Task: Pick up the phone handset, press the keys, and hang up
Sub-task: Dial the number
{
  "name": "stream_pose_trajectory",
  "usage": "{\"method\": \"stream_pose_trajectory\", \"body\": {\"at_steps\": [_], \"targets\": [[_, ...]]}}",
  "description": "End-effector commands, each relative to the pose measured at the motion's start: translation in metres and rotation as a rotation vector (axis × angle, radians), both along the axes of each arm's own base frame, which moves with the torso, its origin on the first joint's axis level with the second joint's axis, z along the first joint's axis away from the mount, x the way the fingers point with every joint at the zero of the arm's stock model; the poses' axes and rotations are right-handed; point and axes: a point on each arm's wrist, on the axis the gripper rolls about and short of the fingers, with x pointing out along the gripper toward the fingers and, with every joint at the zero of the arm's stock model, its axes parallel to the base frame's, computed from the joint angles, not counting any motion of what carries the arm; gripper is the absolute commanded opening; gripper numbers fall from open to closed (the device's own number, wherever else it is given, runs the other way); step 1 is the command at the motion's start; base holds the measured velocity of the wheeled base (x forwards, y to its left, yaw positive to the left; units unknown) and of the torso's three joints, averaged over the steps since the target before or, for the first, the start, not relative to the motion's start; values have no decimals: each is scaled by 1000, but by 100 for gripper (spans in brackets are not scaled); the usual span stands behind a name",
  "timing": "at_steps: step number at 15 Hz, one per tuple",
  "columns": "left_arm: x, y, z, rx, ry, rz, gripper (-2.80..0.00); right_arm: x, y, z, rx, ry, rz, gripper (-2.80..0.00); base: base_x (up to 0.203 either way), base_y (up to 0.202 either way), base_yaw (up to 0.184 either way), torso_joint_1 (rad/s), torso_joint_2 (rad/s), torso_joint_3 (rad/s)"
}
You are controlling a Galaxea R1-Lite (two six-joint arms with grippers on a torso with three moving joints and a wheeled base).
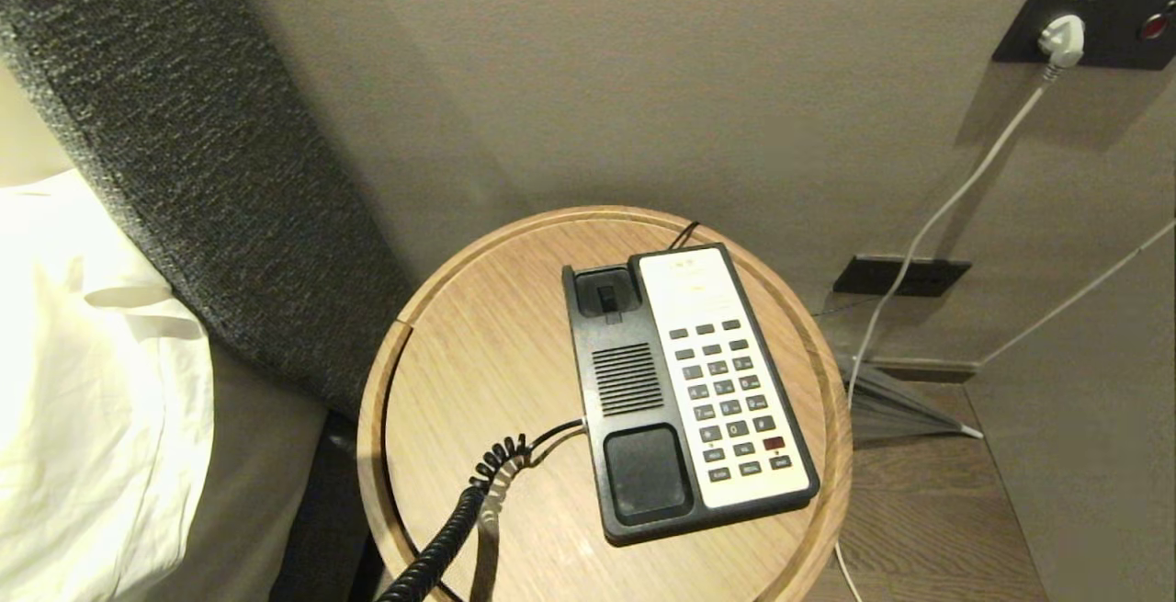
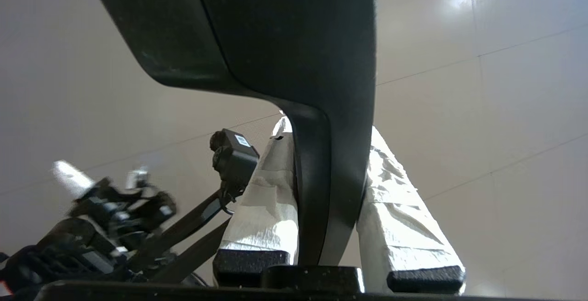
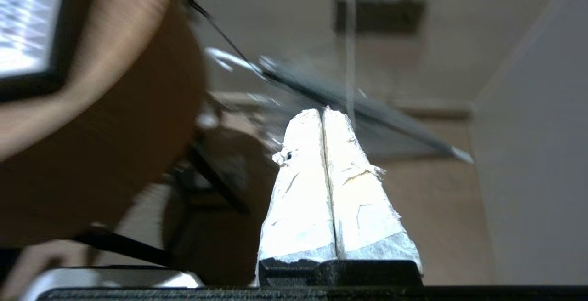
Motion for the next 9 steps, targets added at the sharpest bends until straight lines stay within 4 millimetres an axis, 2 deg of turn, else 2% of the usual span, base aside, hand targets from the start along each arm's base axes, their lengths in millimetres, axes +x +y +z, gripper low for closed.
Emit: {"method": "stream_pose_trajectory", "body": {"at_steps": [1, 4, 5, 6, 7, 9], "targets": [[0, 0, 1, -4, 1, -6, -280, -20, 1, 36, 6, -54, 46, -280, 0, 0, 0, 0, 0, 0], [1, -1, 1, 0, 2, 0, -280, -63, 4, 90, 38, -146, 134, -280, 0, 0, 0, 0, 0, 0], [2, -1, 1, 0, 2, 0, -280, -67, 4, 108, 62, -152, 150, -280, 0, 0, 0, 0, 0, 0], [1, -1, 1, -1, 1, 0, -280, -62, 4, 129, 95, -126, 161, -280, 0, 0, 0, 0, 0, 0], [1, -1, 1, 0, 1, 0, -280, -47, 4, 149, 124, -70, 172, -280, 0, 0, 0, 0, 0, 0], [5, -4, 0, 9, 11, 0, -280, 8, 4, 181, 176, 111, 201, -280, 0, 0, 0, 0, 0, 0]]}}
